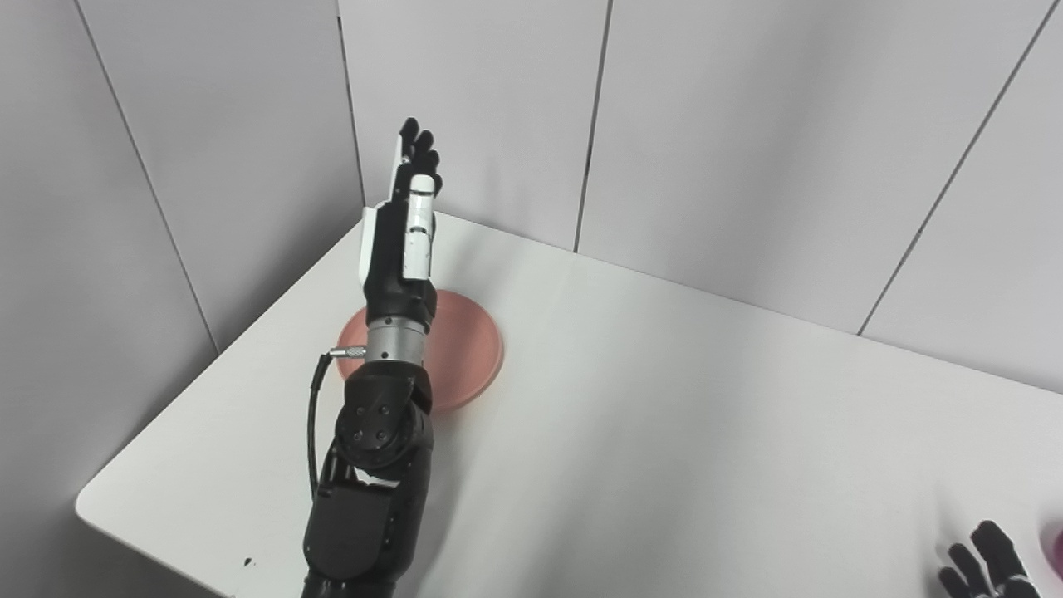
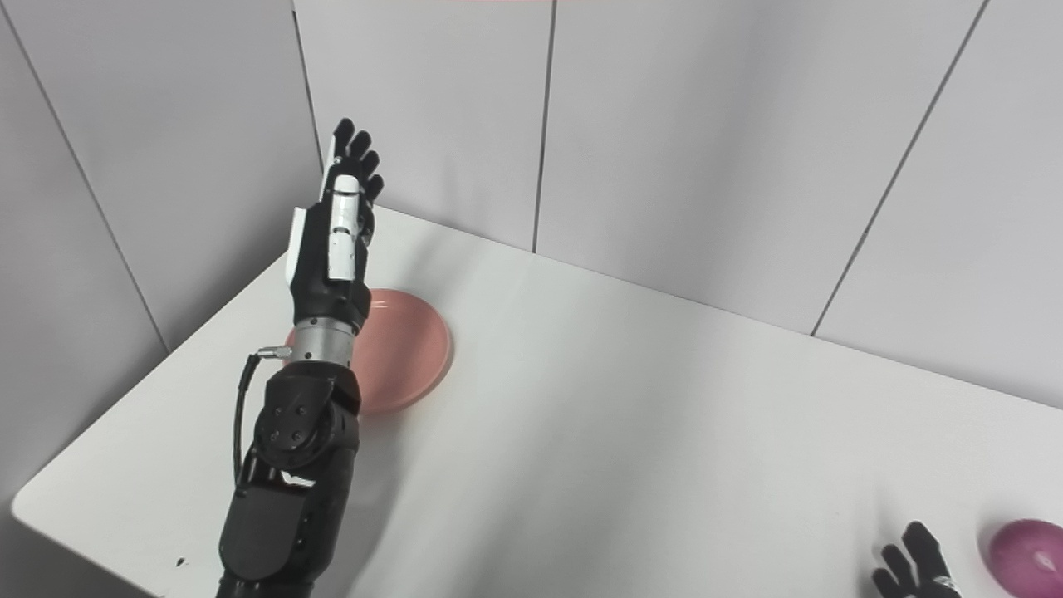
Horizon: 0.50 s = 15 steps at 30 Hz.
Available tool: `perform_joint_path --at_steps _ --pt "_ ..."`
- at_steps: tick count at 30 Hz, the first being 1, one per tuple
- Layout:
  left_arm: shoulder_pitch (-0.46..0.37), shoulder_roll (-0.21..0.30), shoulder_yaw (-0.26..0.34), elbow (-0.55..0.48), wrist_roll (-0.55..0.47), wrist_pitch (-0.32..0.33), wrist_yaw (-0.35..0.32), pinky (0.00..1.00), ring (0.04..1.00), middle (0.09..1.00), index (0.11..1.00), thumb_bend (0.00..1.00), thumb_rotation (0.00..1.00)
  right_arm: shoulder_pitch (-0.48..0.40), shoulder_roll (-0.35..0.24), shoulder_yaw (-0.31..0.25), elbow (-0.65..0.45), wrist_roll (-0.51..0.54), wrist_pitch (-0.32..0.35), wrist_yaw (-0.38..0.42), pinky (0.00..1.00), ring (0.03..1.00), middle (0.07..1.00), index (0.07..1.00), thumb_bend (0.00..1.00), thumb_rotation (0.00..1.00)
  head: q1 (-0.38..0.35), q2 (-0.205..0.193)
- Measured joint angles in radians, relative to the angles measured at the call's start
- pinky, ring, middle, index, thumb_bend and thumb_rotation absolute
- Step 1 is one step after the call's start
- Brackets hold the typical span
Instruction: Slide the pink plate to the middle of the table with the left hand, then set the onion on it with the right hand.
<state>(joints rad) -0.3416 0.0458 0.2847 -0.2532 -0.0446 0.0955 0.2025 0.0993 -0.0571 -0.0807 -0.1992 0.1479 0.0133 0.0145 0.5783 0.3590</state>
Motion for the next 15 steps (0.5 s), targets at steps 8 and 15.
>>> perform_joint_path --at_steps 8,15 --pt "-0.012 0.039 0.042 0.001 -0.008 0.002 0.013 0.98 0.986 1.000 0.994 0.45 1.00 -0.001 0.000 -0.003 0.002 0.009 0.000 0.001 0.89 0.917 0.934 0.889 0.78 0.84 0.005 0.000" --pt "-0.012 0.063 0.093 0.034 -0.020 0.000 0.038 0.95 0.985 1.000 0.990 0.45 1.00 -0.004 -0.007 -0.003 0.007 0.017 0.000 0.007 0.89 0.908 0.926 0.880 0.82 0.85 0.006 0.000"
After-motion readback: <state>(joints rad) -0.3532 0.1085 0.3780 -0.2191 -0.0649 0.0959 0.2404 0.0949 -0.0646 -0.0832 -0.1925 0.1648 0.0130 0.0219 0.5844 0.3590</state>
